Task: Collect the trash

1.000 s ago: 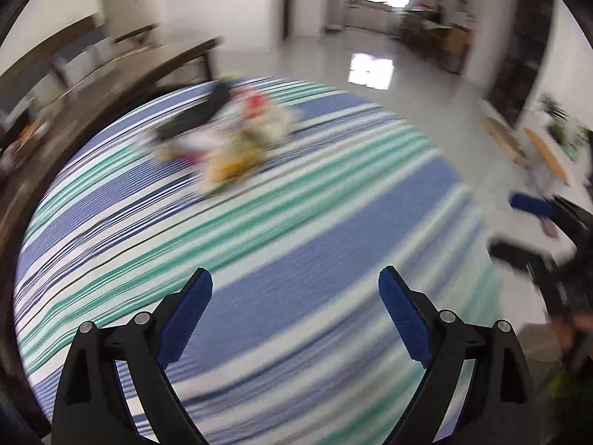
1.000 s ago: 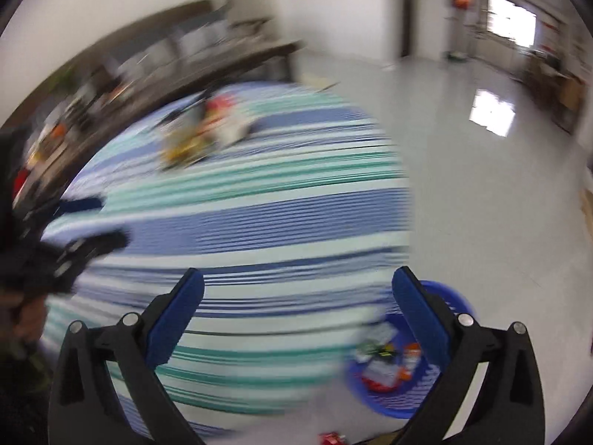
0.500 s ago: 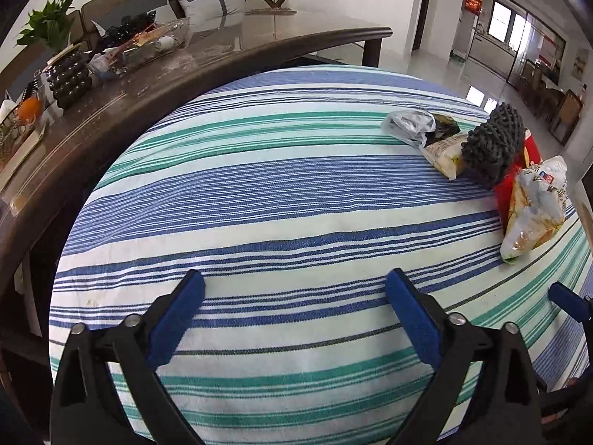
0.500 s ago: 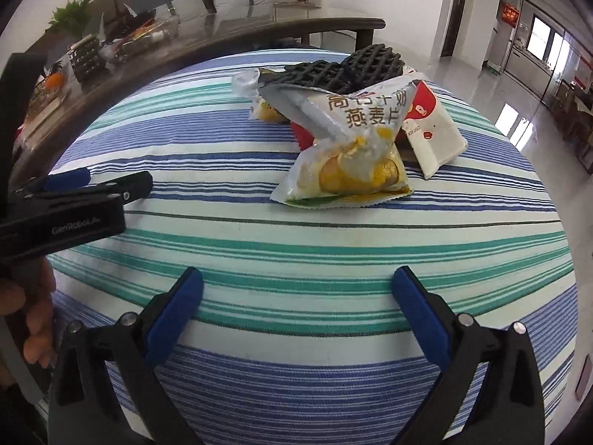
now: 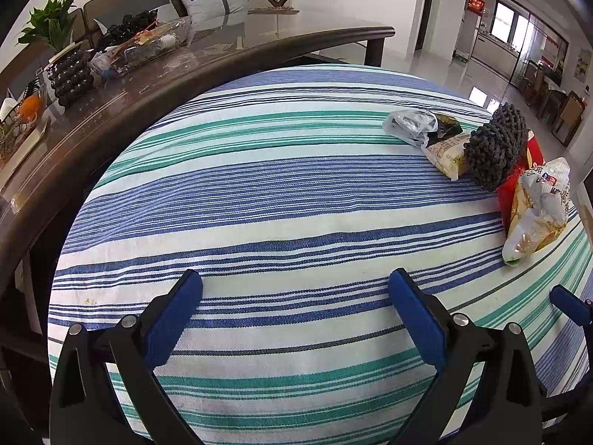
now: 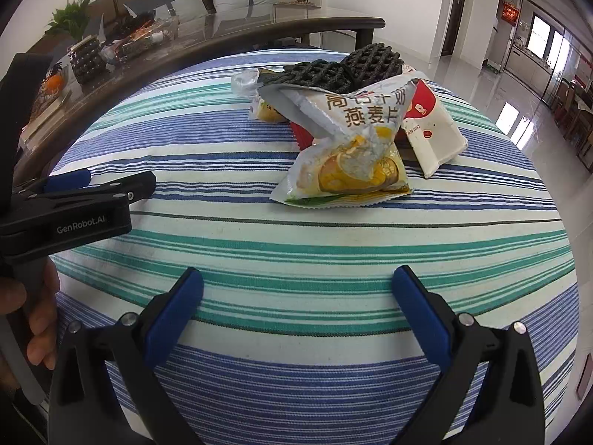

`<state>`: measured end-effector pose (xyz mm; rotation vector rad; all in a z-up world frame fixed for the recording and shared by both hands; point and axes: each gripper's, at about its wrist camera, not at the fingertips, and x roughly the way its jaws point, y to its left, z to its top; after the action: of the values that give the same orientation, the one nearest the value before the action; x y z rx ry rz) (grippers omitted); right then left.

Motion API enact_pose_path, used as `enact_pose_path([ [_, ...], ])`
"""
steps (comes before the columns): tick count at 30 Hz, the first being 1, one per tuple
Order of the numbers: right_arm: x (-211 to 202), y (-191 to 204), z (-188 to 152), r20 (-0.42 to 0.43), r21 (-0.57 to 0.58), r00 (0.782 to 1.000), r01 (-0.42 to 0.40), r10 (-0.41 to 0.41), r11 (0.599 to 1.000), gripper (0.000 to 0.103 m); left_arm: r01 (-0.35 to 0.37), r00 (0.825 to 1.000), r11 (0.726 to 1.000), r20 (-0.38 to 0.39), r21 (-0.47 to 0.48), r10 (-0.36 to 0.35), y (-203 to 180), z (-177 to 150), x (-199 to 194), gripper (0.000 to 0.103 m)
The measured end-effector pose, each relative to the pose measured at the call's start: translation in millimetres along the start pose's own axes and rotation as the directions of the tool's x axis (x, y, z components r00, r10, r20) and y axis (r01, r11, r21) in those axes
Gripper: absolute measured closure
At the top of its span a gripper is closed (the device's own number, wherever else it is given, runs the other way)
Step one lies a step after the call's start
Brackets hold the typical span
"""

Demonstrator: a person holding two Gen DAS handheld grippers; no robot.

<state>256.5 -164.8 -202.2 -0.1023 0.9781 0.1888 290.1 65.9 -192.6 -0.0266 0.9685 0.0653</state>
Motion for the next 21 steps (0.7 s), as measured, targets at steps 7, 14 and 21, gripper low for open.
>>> enact_pose_path([
  [7,0.1,0.1,-0.1,0.0,0.0,1.0,0.0,0.0,1.0,0.005,-0.002,1.0,1.0,0.0,0.0,0.002,-0.3,0.2,0.9,0.004],
  [14,-0.6,0.2,-0.3,0.0,0.0,1.0,0.0,0.0,1.0,0.005,-0.002,1.0,1.0,0.0,-0.002,0.002,0.0,0.2,1.8,0.004],
  [21,-0.2,-0.1,-0.3,0.0,0.0,1.0,0.0,0.0,1.0,0.005,-0.002,1.0,1.0,0.001,-0.002,0.002,-0.2,0.0,1.7,0.004],
])
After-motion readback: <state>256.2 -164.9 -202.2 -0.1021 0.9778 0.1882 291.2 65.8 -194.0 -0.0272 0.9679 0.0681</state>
